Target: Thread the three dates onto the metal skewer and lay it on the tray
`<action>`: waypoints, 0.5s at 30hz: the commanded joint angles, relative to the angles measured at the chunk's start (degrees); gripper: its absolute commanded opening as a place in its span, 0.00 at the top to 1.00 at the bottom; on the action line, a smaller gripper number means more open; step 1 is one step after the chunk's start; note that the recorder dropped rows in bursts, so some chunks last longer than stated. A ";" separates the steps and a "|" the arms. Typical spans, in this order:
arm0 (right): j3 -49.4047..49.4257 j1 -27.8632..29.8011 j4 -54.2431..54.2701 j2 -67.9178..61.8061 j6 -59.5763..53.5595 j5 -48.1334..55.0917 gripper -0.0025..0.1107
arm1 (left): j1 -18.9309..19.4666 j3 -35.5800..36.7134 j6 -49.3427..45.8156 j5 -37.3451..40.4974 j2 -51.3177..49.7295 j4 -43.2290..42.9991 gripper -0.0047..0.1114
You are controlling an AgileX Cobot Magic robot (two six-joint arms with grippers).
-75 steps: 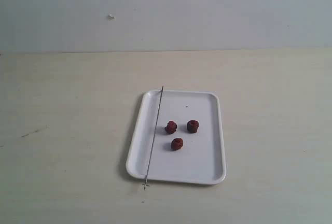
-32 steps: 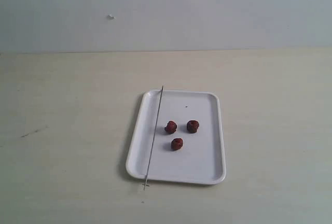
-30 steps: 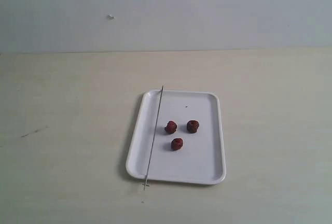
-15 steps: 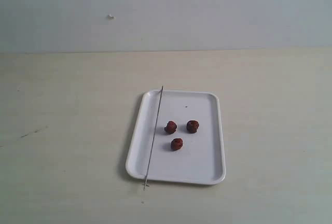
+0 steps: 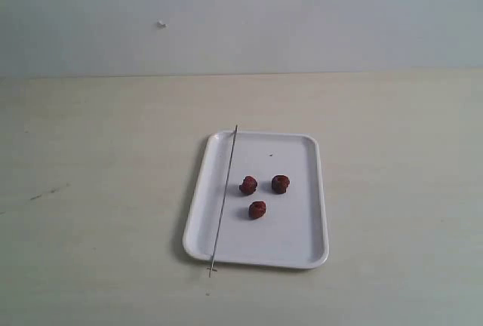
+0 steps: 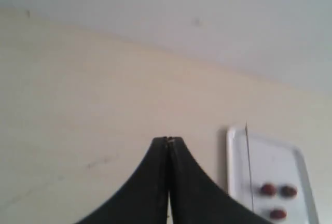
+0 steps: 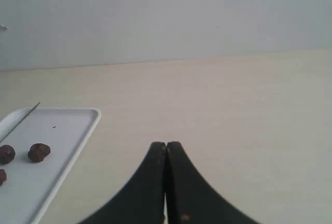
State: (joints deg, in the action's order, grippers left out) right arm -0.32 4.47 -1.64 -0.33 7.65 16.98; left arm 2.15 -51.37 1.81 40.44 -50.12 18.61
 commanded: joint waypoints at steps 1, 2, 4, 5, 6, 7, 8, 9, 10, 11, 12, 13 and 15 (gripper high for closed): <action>0.32 0.20 -0.05 0.33 0.09 -0.42 0.98 | -3.00 -4.62 -4.37 11.98 -11.49 0.96 0.96; 0.32 0.20 -0.05 0.33 0.09 -0.42 0.98 | -4.31 -5.11 -4.47 12.26 -13.69 0.80 0.96; 0.32 0.20 -0.05 0.33 0.09 -0.42 0.98 | -7.79 -5.62 -4.47 12.40 -17.60 -0.94 0.96; 0.32 0.20 -0.05 0.33 0.09 -0.42 0.98 | -9.41 -5.73 -4.47 12.40 -19.10 -1.91 0.96; 0.32 0.20 -0.05 0.33 0.09 -0.42 0.98 | -11.11 -5.84 -4.22 12.40 -20.56 -2.80 0.96; 0.32 0.20 -0.05 0.33 0.09 -0.42 0.98 | -13.98 -5.96 -2.90 13.08 -22.78 -4.77 0.96; 0.32 0.20 -0.05 0.33 0.09 -0.42 0.98 | -16.05 -6.09 -1.81 13.30 -24.32 -6.39 0.96; 0.32 0.20 -0.05 0.33 0.09 -0.42 0.98 | -18.70 -6.32 0.34 13.43 -26.19 -8.81 0.96; 0.32 0.20 -0.05 0.33 0.09 -0.42 0.98 | -21.31 -6.71 2.76 13.43 -28.12 -11.17 0.96; 0.32 0.20 0.06 0.33 0.09 -0.42 0.98 | -23.78 -7.01 4.82 13.43 -30.06 -12.85 0.96; 0.32 0.20 0.06 0.33 0.09 -0.42 0.98 | -26.07 -7.71 6.65 13.57 -32.05 -14.38 0.96; 0.32 0.20 0.06 0.33 0.09 -0.42 0.98 | -28.18 -8.60 7.82 13.57 -34.12 -15.41 0.96; 0.32 0.20 0.06 0.33 0.09 -0.42 0.98 | -31.29 -10.75 7.84 13.57 -37.82 -15.44 0.96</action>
State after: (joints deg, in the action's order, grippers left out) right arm -0.32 4.47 -1.64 -0.33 7.65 16.98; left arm -24.95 -59.68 7.54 54.05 -83.56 4.95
